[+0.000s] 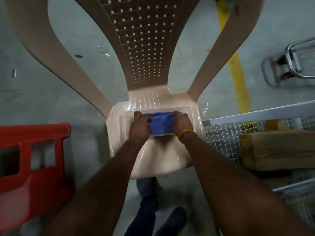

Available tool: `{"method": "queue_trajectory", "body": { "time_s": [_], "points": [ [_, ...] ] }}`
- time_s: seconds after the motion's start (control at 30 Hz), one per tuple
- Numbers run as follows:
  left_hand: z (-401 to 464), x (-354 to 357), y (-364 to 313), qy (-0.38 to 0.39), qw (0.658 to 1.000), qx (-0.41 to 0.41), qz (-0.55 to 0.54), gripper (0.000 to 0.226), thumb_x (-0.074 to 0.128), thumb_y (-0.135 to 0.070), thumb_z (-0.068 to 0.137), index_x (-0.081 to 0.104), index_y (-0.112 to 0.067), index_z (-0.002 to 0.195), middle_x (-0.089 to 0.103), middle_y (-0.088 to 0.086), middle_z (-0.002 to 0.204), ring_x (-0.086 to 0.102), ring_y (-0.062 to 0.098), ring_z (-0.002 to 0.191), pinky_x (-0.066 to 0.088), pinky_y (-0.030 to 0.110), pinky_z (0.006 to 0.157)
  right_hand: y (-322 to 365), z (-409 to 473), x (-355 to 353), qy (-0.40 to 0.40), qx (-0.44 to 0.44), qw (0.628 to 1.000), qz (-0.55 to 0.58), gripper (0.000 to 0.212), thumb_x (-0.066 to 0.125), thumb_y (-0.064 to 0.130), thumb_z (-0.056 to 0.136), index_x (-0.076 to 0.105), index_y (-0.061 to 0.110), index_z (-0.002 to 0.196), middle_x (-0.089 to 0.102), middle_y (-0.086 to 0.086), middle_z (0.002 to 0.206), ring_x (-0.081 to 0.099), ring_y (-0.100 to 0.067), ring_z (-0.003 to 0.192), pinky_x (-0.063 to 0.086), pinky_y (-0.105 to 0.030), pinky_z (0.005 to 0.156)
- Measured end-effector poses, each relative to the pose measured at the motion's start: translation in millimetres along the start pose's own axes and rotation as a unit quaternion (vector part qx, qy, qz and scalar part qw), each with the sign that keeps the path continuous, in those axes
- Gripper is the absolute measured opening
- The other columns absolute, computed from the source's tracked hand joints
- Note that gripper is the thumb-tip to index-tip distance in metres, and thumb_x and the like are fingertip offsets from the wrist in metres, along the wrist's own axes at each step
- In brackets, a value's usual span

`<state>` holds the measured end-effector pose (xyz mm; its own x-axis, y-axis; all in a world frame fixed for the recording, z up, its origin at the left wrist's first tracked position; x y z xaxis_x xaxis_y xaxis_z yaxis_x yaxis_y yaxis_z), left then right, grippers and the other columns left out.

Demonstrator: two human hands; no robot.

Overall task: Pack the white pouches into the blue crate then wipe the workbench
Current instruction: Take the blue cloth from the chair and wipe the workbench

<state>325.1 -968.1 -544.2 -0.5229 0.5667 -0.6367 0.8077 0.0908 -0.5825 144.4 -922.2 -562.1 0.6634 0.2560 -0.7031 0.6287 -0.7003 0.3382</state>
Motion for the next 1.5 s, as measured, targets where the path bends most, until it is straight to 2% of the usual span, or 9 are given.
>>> {"method": "queue_trajectory", "body": {
  "time_s": [0.13,0.23,0.4,0.5,0.7,1.0,1.13,1.33,1.5],
  "points": [
    [-9,-14,-12,-0.026,0.999,0.029,-0.014,0.032,0.052,0.008,0.079,0.072,-0.011,0.095,0.05,-0.009,0.099,0.052,0.015,0.088,0.035,0.014,0.071,5,-13,-19,-0.043,-0.011,0.997,0.067,0.049,0.053,-0.006,0.08,0.065,0.019,0.12,0.049,-0.019,0.124,0.062,-0.038,0.098,0.049,-0.033,0.096],
    [-27,-30,-32,-0.048,0.996,0.073,0.023,0.041,0.045,0.002,0.075,0.074,-0.024,0.086,0.061,-0.01,0.104,0.057,0.016,0.094,0.046,0.028,0.081,16,-40,-38,-0.082,-0.054,0.99,0.097,0.05,0.049,-0.012,0.078,0.067,0.014,0.118,0.041,-0.015,0.131,0.059,-0.034,0.106,0.042,-0.024,0.098],
    [-73,-69,-62,-0.094,0.989,0.115,0.028,0.044,0.037,-0.004,0.068,0.071,-0.03,0.076,0.066,-0.013,0.093,0.06,0.02,0.089,0.05,0.037,0.079,34,-111,-78,-0.135,-0.165,0.976,0.052,0.033,0.054,-0.005,0.084,0.072,0.01,0.107,0.043,-0.013,0.137,0.054,-0.03,0.115,0.04,-0.024,0.086],
    [-109,-92,-90,-0.118,0.979,0.164,0.007,0.041,0.04,0.0,0.07,0.074,-0.02,0.079,0.069,-0.004,0.091,0.061,0.021,0.089,0.042,0.025,0.083,41,-164,-109,-0.193,-0.215,0.956,0.059,0.027,0.052,0.008,0.085,0.074,0.009,0.099,0.048,-0.013,0.135,0.058,-0.032,0.108,0.045,-0.029,0.076],
    [-208,-140,-148,-0.141,0.948,0.284,0.016,0.034,0.048,0.004,0.078,0.076,-0.009,0.092,0.066,0.009,0.101,0.053,0.021,0.098,0.033,0.018,0.091,29,-284,-173,-0.259,-0.26,0.924,0.112,0.024,0.061,-0.01,0.085,0.074,0.003,0.1,0.049,-0.026,0.128,0.047,-0.013,0.108,0.029,0.002,0.095],
    [-387,-170,-240,-0.141,0.87,0.472,0.038,0.034,0.056,-0.005,0.08,0.07,-0.004,0.11,0.056,0.018,0.117,0.053,0.034,0.11,0.034,0.026,0.102,-9,-505,-249,-0.357,-0.299,0.877,0.114,0.042,0.043,0.007,0.093,0.059,0.001,0.132,0.026,-0.022,0.155,0.022,-0.021,0.147,0.023,-0.019,0.118],
    [-470,-143,-264,-0.096,0.831,0.546,0.048,0.043,0.054,-0.004,0.078,0.067,-0.005,0.119,0.051,0.021,0.126,0.047,0.035,0.119,0.033,0.03,0.108,-61,-602,-251,-0.416,-0.266,0.864,0.091,0.049,0.038,0.007,0.09,0.057,0.001,0.134,0.023,-0.02,0.155,0.027,-0.035,0.145,0.032,-0.041,0.117],
    [-606,-66,-294,-0.013,0.74,0.669,0.07,0.048,0.06,-0.003,0.079,0.062,-0.007,0.128,0.046,0.022,0.13,0.044,0.036,0.122,0.035,0.038,0.109,-164,-760,-210,-0.489,-0.155,0.856,0.07,0.045,0.043,0.001,0.092,0.056,0.002,0.135,0.024,-0.015,0.153,0.032,-0.032,0.142,0.032,-0.025,0.115],
    [-718,4,-323,0.053,0.682,0.728,0.047,0.048,0.063,0.005,0.076,0.064,-0.005,0.123,0.045,0.022,0.127,0.042,0.035,0.121,0.031,0.027,0.11,-243,-876,-183,-0.548,-0.037,0.829,0.102,0.038,0.048,0.002,0.093,0.061,-0.001,0.128,0.038,-0.023,0.144,0.044,-0.033,0.133,0.04,-0.037,0.112]
  ]
}}
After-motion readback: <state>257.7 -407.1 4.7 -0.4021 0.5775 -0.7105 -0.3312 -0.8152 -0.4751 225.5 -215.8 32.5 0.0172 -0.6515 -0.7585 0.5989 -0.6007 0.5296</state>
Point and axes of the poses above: each hand's wrist, its own z-axis towards the middle knuckle, its own x-axis out of the palm, y = z × x, the point moved 9 cm from there along z, towards the middle knuckle
